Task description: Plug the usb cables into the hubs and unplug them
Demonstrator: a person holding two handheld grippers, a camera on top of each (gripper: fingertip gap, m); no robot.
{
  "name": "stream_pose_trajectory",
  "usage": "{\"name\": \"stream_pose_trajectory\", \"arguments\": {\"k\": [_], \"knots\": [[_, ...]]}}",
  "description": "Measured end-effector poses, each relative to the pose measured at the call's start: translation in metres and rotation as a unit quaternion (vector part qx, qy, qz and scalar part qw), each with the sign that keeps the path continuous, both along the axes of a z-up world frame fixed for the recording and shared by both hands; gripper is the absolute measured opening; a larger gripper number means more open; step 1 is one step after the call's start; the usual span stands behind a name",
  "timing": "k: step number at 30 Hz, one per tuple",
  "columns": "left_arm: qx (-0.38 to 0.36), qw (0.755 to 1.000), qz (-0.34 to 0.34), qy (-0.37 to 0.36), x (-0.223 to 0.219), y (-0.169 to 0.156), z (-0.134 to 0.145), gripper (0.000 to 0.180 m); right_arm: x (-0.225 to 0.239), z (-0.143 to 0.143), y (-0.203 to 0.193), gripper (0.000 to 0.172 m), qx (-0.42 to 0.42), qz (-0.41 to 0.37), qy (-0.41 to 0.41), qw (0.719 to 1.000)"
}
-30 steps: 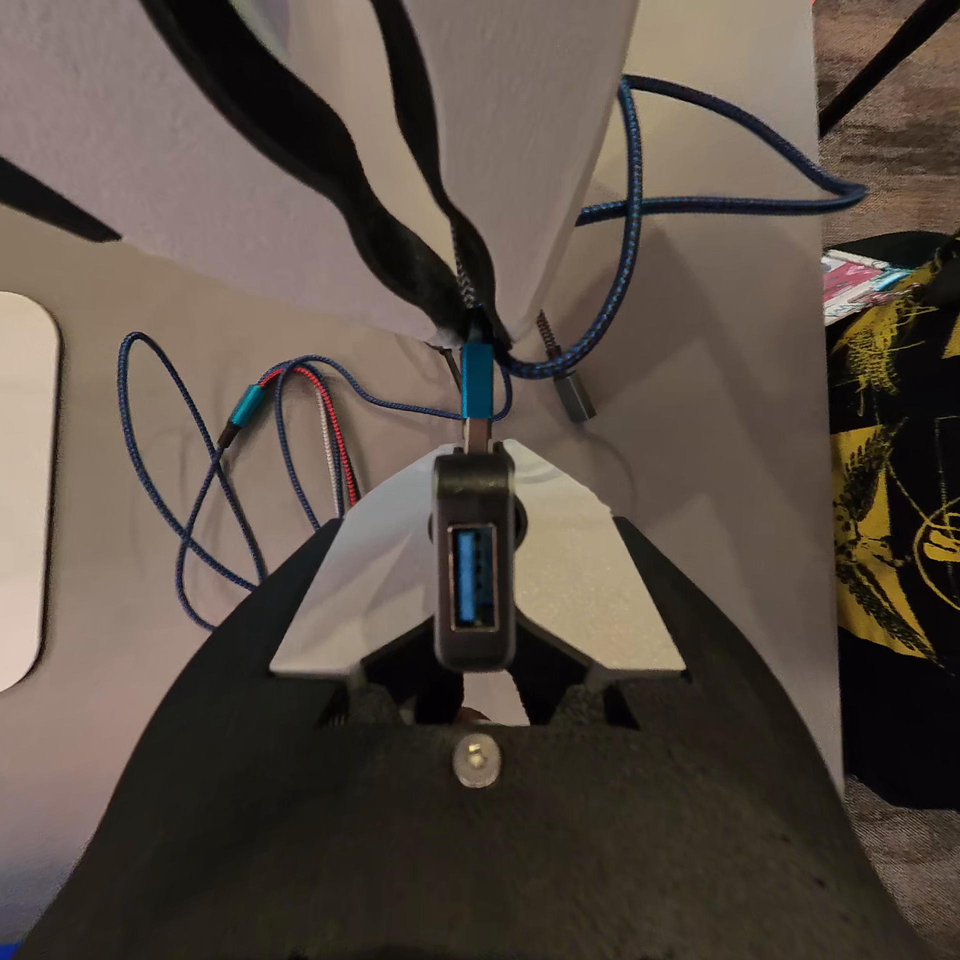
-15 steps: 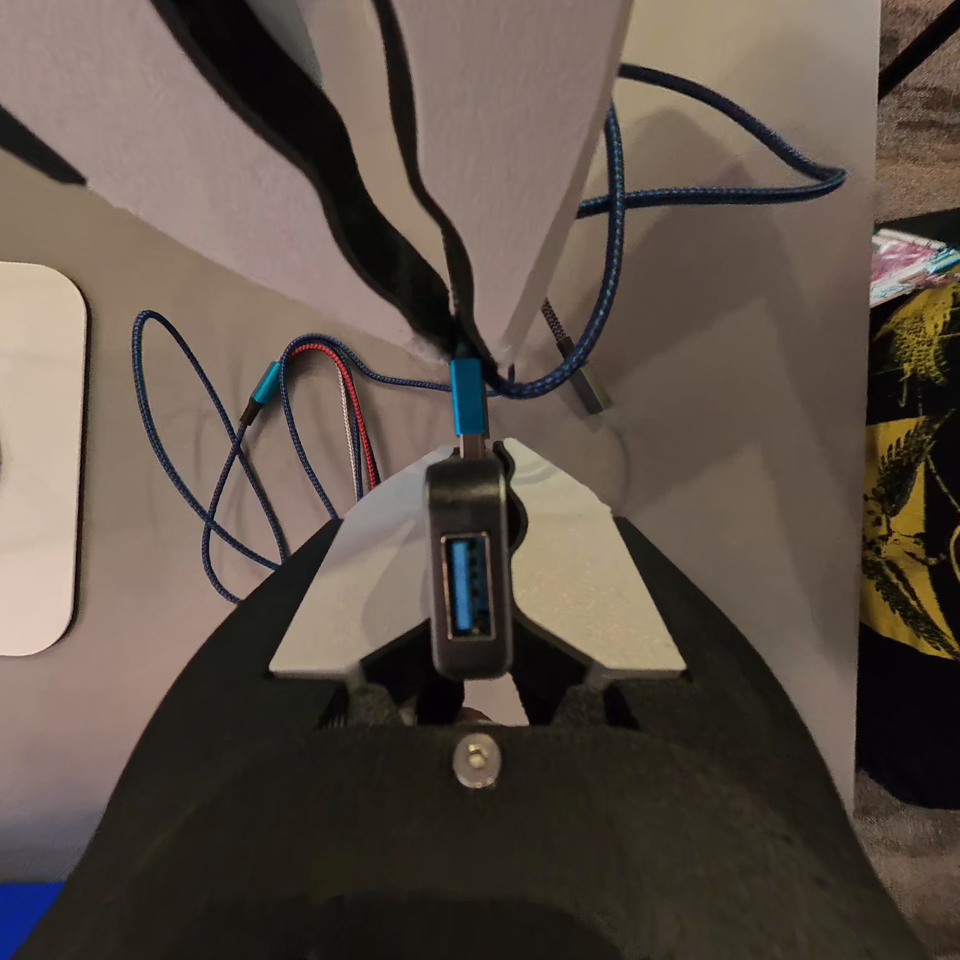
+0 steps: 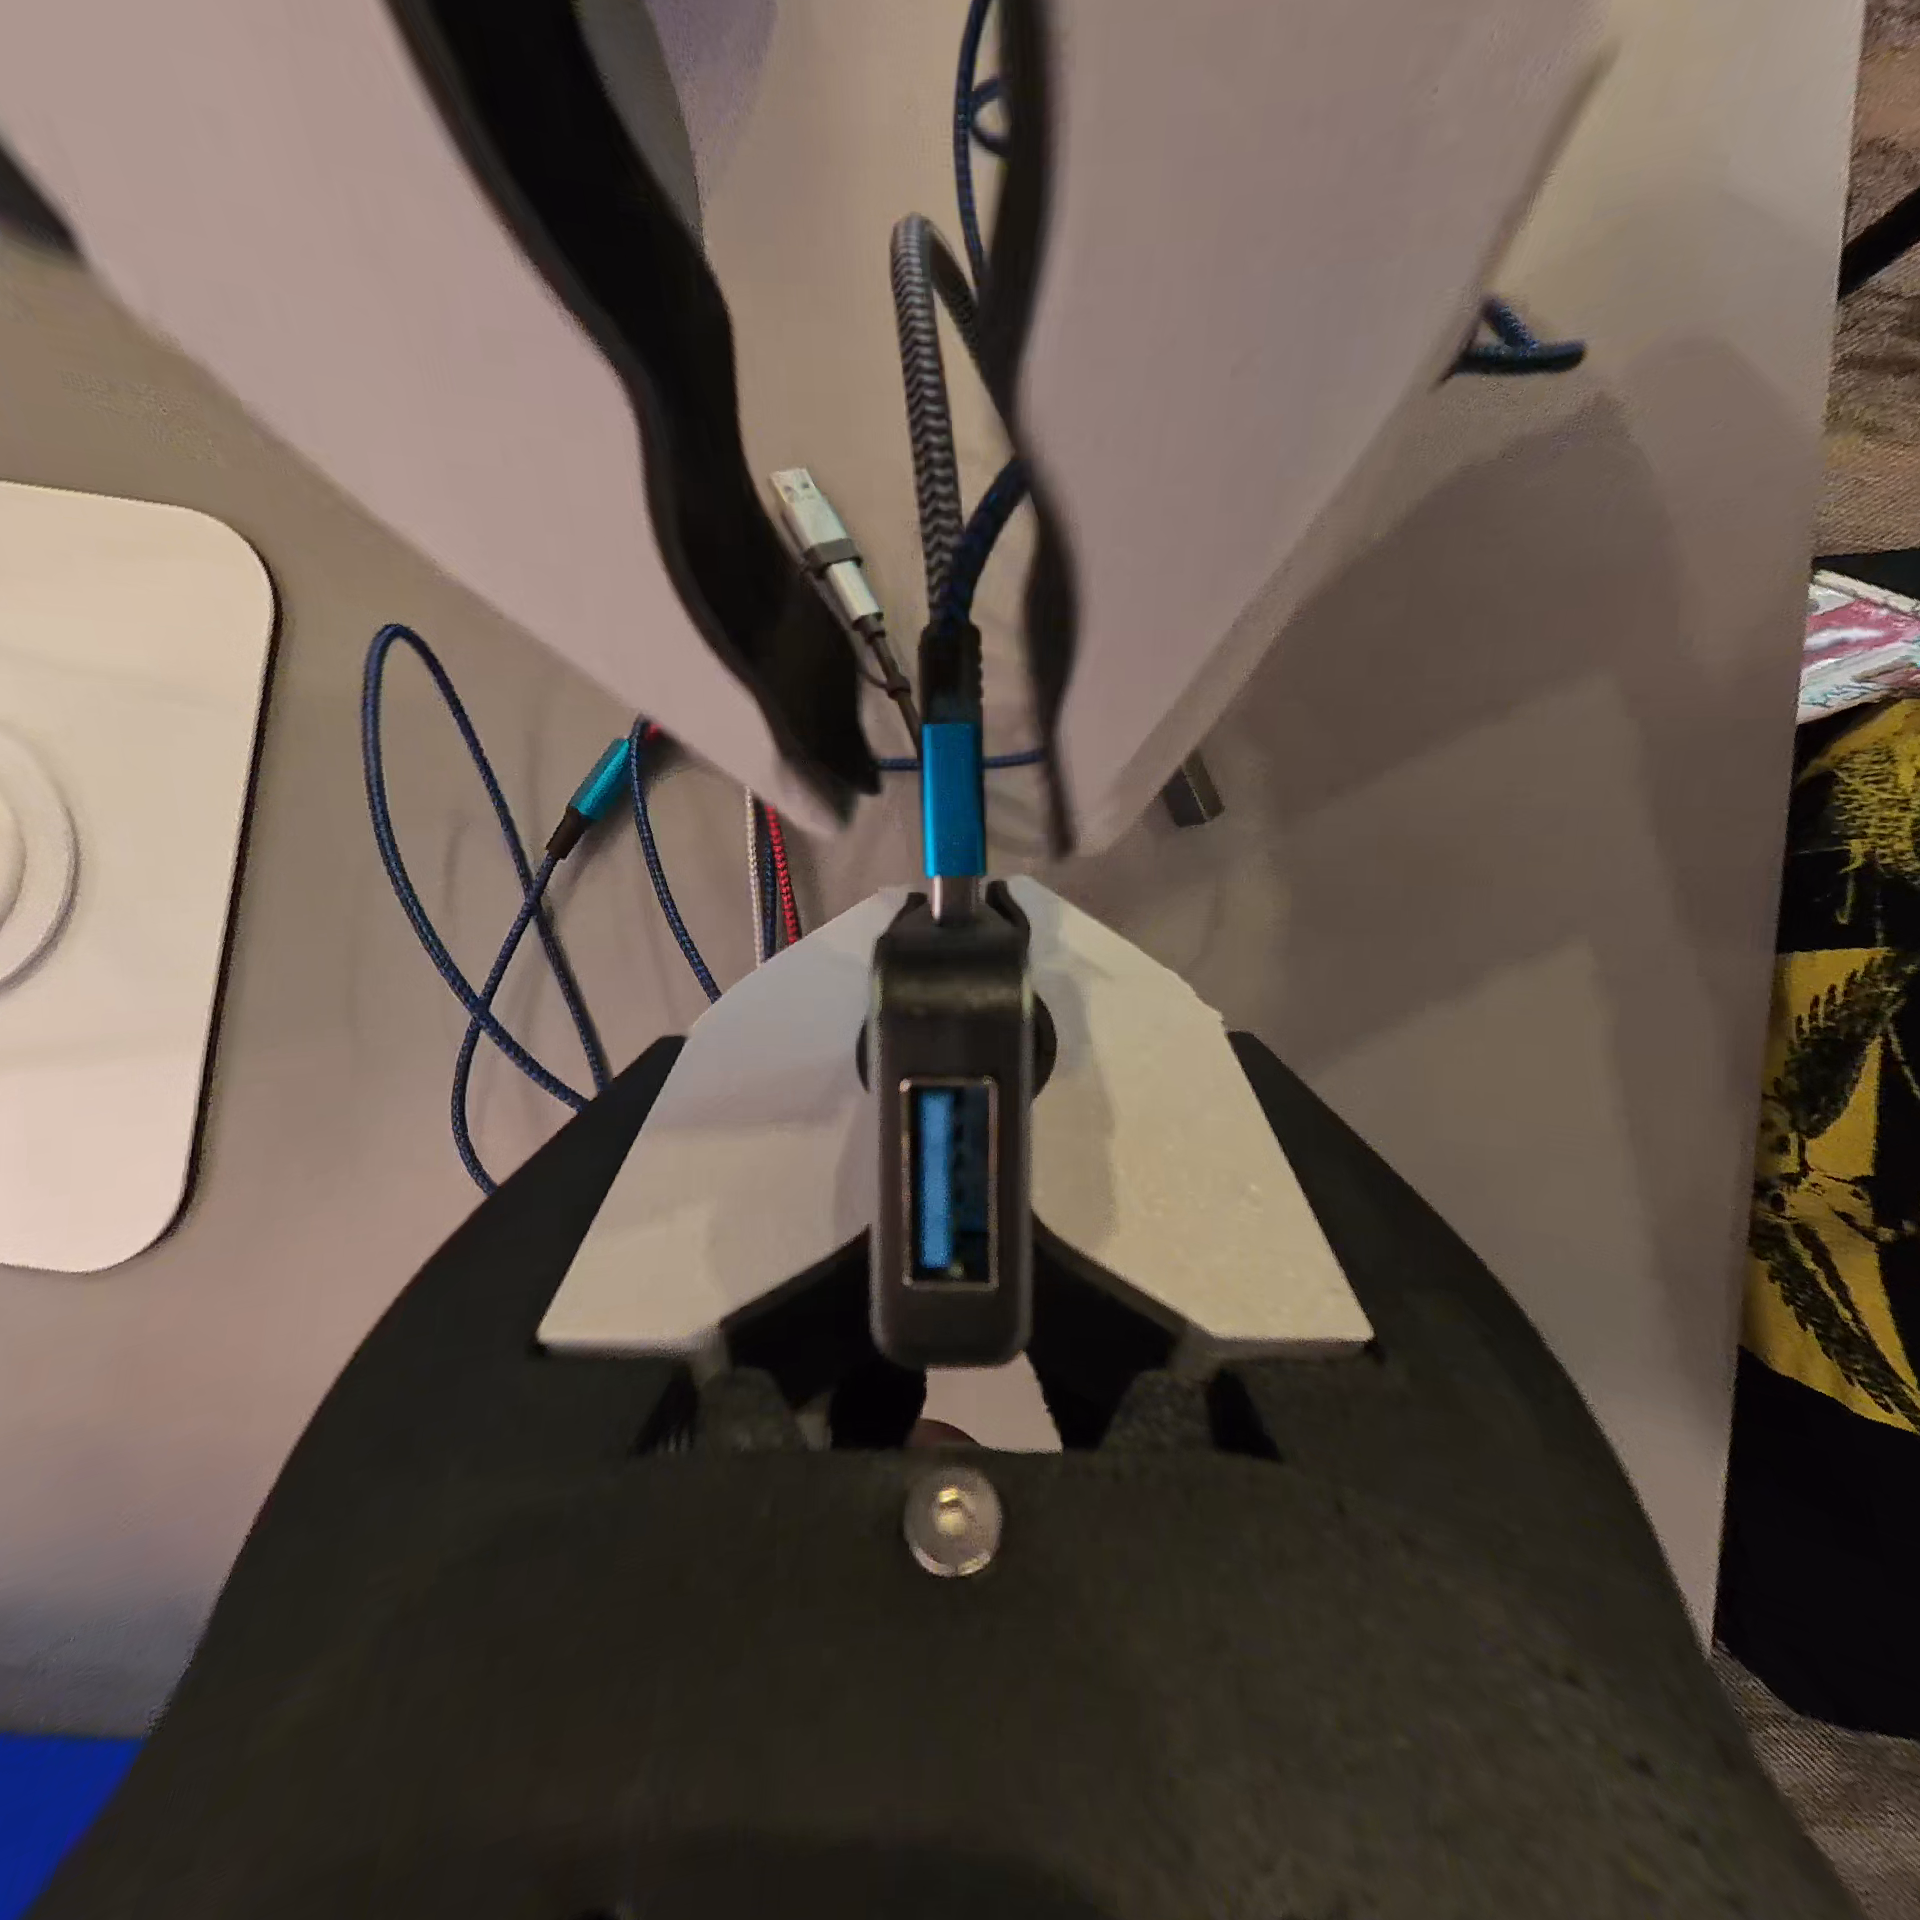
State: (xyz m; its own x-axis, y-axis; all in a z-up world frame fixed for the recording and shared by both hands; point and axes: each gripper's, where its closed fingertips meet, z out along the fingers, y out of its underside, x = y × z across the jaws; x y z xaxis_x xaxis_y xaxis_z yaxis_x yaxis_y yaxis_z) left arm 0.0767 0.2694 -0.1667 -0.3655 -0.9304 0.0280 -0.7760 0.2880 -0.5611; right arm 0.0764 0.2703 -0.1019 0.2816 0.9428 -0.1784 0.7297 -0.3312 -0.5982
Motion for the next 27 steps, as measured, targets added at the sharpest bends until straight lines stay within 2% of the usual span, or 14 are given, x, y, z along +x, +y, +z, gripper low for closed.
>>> {"name": "stream_pose_trajectory", "arguments": {"k": [2, 4, 5, 6, 7, 11, 16, 20, 23, 27], "knots": [[-0.004, 1.000, 0.005, -0.004, -0.001, 0.003, 0.000, 0.012, 0.008, 0.004, -0.001, 0.024, 0.009, -0.011, -0.001, 1.000], [-0.020, 1.000, 0.005, -0.015, 0.001, 0.001, 0.004, 0.012, 0.013, -0.003, -0.001, 0.023, 0.020, -0.024, -0.022, 0.999], [-0.018, 1.000, 0.006, -0.021, 0.003, 0.000, 0.006, 0.012, 0.015, -0.009, -0.001, 0.021, 0.019, -0.029, -0.037, 0.999], [-0.008, 1.000, 0.011, -0.020, 0.004, 0.003, 0.006, 0.012, 0.016, -0.013, 0.000, 0.005, 0.023, -0.033, -0.040, 0.998], [-0.008, 1.000, 0.011, -0.022, 0.004, 0.004, 0.007, 0.012, 0.016, -0.012, 0.001, 0.001, 0.033, -0.036, -0.033, 0.998], [-0.009, 1.000, 0.004, -0.020, 0.003, 0.000, 0.008, 0.012, 0.014, -0.010, -0.002, 0.000, 0.032, -0.048, -0.004, 0.998], [-0.001, 0.999, 0.017, -0.043, 0.010, 0.000, 0.012, 0.012, 0.017, -0.008, -0.004, 0.001, 0.041, -0.054, -0.019, 0.997], [0.017, 0.999, 0.011, -0.025, 0.009, -0.003, 0.006, 0.012, 0.020, -0.013, -0.008, 0.001, 0.037, -0.044, -0.042, 0.997], [0.014, 0.999, 0.020, -0.041, 0.012, -0.001, 0.011, 0.012, 0.018, -0.009, -0.008, 0.001, 0.037, -0.043, -0.025, 0.998], [0.048, 0.999, 0.020, -0.010, 0.008, 0.007, 0.000, 0.011, 0.019, -0.020, -0.006, 0.001, 0.035, -0.042, -0.046, 0.997]]}}
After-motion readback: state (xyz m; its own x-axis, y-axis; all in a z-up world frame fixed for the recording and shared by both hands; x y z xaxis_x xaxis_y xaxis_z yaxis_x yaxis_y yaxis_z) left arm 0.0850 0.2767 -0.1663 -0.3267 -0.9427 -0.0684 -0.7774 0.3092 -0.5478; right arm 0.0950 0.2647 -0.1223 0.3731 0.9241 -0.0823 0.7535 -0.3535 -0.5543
